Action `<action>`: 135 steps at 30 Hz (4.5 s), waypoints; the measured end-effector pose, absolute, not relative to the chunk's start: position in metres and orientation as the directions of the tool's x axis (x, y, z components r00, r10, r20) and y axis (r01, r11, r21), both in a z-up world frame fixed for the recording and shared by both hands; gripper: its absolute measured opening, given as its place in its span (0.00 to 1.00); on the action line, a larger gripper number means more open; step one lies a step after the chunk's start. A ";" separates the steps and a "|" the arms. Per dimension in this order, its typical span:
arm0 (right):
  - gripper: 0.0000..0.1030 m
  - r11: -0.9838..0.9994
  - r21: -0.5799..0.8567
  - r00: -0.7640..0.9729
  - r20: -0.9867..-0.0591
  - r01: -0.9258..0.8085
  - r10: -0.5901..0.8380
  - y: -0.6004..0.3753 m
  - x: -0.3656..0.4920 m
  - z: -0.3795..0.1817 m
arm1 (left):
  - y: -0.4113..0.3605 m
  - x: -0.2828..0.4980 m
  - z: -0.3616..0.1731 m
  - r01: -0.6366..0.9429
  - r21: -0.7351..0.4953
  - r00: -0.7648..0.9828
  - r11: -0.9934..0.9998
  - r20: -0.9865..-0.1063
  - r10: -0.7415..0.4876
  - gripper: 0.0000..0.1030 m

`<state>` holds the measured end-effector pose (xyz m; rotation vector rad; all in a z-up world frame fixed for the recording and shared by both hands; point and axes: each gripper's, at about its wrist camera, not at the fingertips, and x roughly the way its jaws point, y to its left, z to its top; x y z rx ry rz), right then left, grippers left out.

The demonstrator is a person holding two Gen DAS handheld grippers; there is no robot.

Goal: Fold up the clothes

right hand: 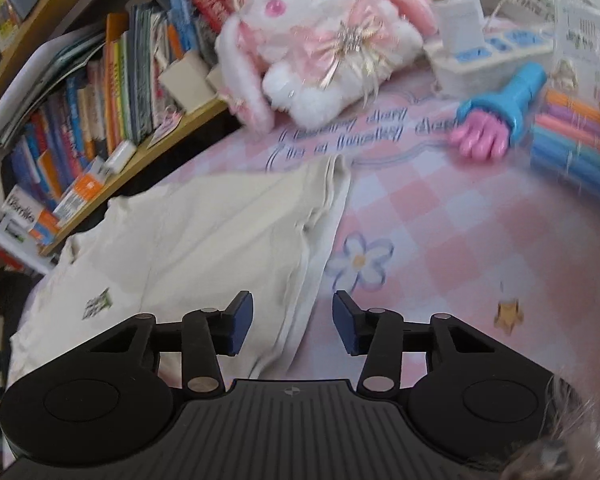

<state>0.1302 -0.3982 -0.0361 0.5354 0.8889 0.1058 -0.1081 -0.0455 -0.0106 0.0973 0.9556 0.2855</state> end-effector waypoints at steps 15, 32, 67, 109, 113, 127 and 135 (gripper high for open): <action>0.23 0.817 0.576 0.665 -0.612 0.004 0.428 -0.390 0.161 -0.039 | -0.044 -0.105 -0.012 -0.187 0.207 0.548 0.960 -0.789 0.277 0.91; 0.20 0.875 0.480 0.647 -0.685 0.057 0.334 -0.390 0.157 -0.048 | -0.042 -0.097 -0.012 -0.170 0.207 0.559 0.963 -0.785 0.267 0.91; 0.06 0.962 0.269 0.718 -0.680 0.058 0.147 -0.325 0.164 0.015 | 0.048 -0.071 -0.021 -0.121 0.052 0.647 0.991 -0.753 0.119 0.91; 0.45 0.896 0.117 0.652 -0.647 -0.429 0.397 -0.168 0.125 0.020 | 0.077 -0.068 -0.027 -0.129 0.021 0.659 0.991 -0.745 0.102 0.91; 0.45 0.911 0.169 0.649 -0.653 -0.377 0.390 -0.160 0.137 0.011 | 0.073 -0.071 -0.024 -0.137 0.034 0.660 0.990 -0.743 0.117 0.91; 0.52 0.835 0.401 0.541 -0.637 -0.376 0.549 -0.196 0.111 0.002 | 0.041 -0.062 -0.014 -0.123 0.045 0.677 0.991 -0.727 0.117 0.91; 0.52 0.900 0.304 0.567 -0.701 -0.312 0.433 -0.243 0.060 -0.008 | 0.008 -0.050 -0.015 -0.083 0.004 0.685 0.997 -0.726 0.060 0.91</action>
